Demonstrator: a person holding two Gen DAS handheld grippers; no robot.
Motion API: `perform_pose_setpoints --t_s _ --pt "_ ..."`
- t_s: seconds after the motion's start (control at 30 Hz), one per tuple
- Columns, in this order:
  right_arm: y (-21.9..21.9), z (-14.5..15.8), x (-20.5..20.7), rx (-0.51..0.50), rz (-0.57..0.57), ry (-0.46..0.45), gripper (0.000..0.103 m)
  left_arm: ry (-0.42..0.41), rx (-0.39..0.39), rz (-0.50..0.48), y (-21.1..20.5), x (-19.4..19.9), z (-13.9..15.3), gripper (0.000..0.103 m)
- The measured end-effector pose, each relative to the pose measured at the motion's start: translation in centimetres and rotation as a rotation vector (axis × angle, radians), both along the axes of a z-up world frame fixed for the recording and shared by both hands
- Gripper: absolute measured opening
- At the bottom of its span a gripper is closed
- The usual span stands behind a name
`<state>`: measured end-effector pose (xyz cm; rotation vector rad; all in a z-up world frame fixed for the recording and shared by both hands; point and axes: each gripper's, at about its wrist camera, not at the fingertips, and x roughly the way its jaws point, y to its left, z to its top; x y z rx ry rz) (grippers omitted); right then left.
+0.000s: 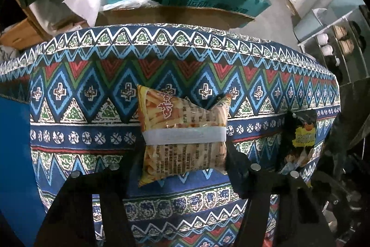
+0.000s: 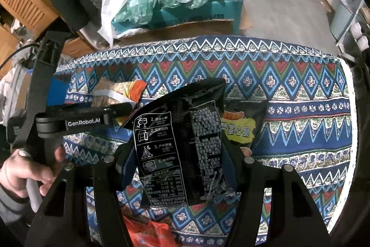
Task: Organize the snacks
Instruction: 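Grasp the orange bag with white band with the left tool, then carry the black bag and orange bag over the box with both tools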
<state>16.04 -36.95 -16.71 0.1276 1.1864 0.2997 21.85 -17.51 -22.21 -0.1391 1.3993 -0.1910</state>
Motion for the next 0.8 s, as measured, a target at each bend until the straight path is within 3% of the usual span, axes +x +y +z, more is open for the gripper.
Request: perform_pose_setpoints --t_s 0.37,0.8 --pt "1.1 0.7 -0.3 -0.014 0.025 -0.013 0.062 -0.023 0.012 -0.006 2.4 -1.5 2.4 0.056" --pt "4.1 3.7 -1.5 -0.018 0.068 -0.051 0.062 -0.089 0.036 -0.051 5.5 -5.6 8.5 0.056"
